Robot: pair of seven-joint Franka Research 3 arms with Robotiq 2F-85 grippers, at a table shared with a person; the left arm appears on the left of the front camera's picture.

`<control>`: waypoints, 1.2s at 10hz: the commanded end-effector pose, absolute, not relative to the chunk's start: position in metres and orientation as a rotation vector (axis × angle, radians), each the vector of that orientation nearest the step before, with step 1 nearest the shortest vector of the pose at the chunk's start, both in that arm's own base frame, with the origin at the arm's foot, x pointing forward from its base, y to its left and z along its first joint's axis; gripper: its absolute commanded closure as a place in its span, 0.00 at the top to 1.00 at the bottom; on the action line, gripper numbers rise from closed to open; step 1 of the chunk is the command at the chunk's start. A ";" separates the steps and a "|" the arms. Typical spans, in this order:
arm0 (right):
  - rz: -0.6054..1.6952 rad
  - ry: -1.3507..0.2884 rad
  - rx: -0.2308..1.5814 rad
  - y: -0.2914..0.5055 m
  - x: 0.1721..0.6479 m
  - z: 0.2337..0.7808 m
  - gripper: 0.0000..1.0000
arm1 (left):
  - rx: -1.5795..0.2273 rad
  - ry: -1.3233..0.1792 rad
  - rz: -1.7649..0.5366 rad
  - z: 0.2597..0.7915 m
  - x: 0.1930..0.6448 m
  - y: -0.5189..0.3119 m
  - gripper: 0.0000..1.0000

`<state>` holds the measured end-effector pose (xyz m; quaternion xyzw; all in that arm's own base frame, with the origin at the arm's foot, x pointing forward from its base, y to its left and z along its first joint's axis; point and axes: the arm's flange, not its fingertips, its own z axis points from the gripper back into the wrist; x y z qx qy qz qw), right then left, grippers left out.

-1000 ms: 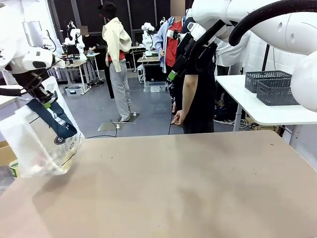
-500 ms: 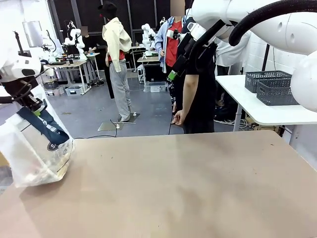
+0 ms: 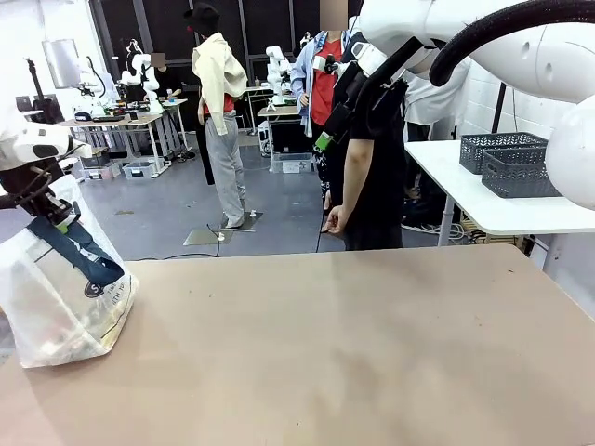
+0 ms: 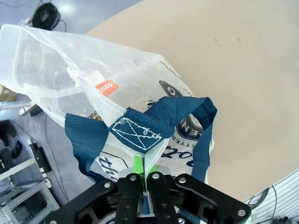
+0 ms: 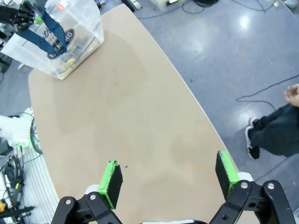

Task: Transfer purchased items from the store into the shopping bag.
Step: Move the Reusable shopping bag to the right side of the table.

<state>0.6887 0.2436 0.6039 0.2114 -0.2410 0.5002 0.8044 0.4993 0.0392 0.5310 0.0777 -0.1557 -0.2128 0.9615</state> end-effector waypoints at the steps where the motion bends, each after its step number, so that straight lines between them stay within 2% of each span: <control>1: 1.079 -0.503 0.447 0.246 0.695 0.609 1.00 | 0.127 -0.333 -0.392 0.519 0.492 0.047 0.00; 12: 1.079 -0.503 0.447 0.246 0.695 0.609 1.00 | 0.146 -0.313 -0.420 0.526 0.498 0.042 0.00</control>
